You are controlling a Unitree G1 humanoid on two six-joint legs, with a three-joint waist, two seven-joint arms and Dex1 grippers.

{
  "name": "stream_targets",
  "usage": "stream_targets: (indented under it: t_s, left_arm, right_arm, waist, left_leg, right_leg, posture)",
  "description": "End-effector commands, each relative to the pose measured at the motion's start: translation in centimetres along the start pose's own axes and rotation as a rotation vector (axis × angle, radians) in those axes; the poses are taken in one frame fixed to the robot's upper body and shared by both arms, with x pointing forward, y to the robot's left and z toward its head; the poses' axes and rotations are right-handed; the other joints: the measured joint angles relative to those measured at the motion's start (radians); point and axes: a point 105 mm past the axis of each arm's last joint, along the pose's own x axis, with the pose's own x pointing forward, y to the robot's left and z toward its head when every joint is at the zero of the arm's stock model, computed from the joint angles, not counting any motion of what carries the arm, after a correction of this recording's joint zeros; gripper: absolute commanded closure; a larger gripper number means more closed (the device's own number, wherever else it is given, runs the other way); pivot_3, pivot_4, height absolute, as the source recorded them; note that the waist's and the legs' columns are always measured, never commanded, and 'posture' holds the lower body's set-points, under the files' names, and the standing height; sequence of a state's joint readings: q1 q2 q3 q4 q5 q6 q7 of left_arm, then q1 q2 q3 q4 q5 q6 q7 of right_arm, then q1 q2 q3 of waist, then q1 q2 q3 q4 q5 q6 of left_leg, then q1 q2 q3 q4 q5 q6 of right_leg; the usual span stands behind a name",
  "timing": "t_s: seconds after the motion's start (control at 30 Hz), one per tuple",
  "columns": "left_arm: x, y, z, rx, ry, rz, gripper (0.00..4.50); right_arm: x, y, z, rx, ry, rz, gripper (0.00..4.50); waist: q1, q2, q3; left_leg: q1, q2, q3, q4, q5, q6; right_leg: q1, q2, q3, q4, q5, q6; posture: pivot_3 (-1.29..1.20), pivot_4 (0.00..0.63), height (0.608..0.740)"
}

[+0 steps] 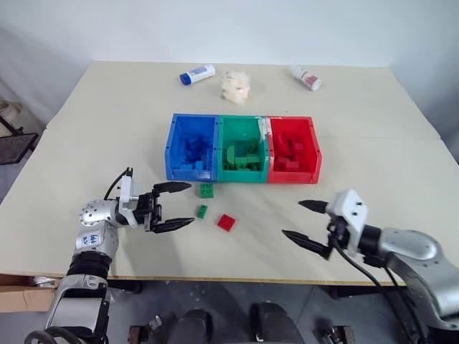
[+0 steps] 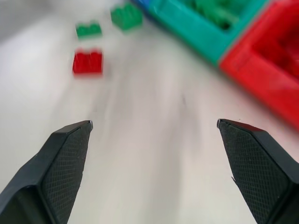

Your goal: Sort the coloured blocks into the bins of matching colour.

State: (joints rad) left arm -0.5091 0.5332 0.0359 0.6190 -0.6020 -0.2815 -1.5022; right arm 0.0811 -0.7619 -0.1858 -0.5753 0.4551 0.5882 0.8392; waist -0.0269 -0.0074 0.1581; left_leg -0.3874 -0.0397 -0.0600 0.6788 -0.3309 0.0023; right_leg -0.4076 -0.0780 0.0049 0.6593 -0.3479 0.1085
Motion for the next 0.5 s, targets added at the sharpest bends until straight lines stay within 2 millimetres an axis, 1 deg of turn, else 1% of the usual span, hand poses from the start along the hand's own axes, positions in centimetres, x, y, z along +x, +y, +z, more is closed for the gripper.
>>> stream_targets:
  t_s: [0.03, 0.13, 0.23, 0.3, 0.4, 0.5]
  left_arm:
    - [-0.5, -0.5, 0.7, 0.039, 0.004, -0.096, 0.0]
    - [-0.4, -0.4, 0.8, 0.042, 0.002, -0.098, 0.0]
    - [-0.4, -0.5, 0.9, 0.045, -0.002, -0.101, 0.0]
    - [-0.4, -0.7, 0.9, 0.044, -0.004, -0.105, 0.0]
    - [-0.3, -0.9, 0.9, 0.044, -0.007, -0.111, 0.0]
    - [-0.2, -1.1, 0.9, 0.045, -0.011, -0.114, 0.0]
  right_arm:
    - [-0.7, 0.9, 0.9, -0.03, -0.008, 0.038, 0.02]
    - [0.1, 1.6, 1.1, -0.032, -0.004, 0.073, 0.02]
    - [1.7, 2.2, 1.3, -0.038, -0.01, 0.107, 0.02]
    - [3.4, 2.5, 1.6, -0.039, -0.021, 0.127, 0.02]
    - [6.5, 3.0, 2.1, -0.044, -0.048, 0.157, 0.02]
    - [8.5, 3.9, 2.3, -0.047, -0.059, 0.205, 0.02]
  waist:
    - [-0.001, 0.0, 0.0]
    - [0.0, 0.0, 0.0]
    - [0.0, 0.0, 0.0]
    - [-0.001, 0.0, 0.0]
    - [-0.002, 0.0, 0.0]
    - [0.001, 0.0, 0.0]
  left_leg:
    - [0.0, 0.0, 0.0, 0.0, 0.0, 0.0]
    - [0.0, 0.0, 0.0, 0.001, 0.0, 0.0]
    - [0.0, 0.0, 0.0, 0.001, 0.0, 0.0]
    - [0.0, 0.0, 0.0, 0.001, 0.0, 0.0]
    - [0.0, 0.0, 0.0, 0.001, 0.0, 0.0]
    - [0.0, 0.0, 0.0, 0.001, 0.0, 0.0]
  right_leg:
    - [0.0, 0.0, 0.0, 0.0, 0.0, 0.0]
    - [0.0, 0.0, 0.0, 0.0, 0.0, 0.0]
    - [0.0, 0.0, 0.001, 0.0, 0.0, 0.0]
    - [0.0, 0.0, 0.001, 0.0, 0.0, 0.0]
    - [-0.001, 0.0, 0.001, 0.0, 0.0, 0.0]
    - [-0.002, 0.0, 0.001, 0.0, 0.0, 0.0]
  posture:
    - [0.0, 0.15, 0.74]
    - [0.0, 0.15, 0.74]
    - [0.0, 0.15, 0.74]
    - [0.0, 0.15, 0.74]
    - [0.0, 0.15, 0.74]
    - [0.0, 0.15, 0.74]
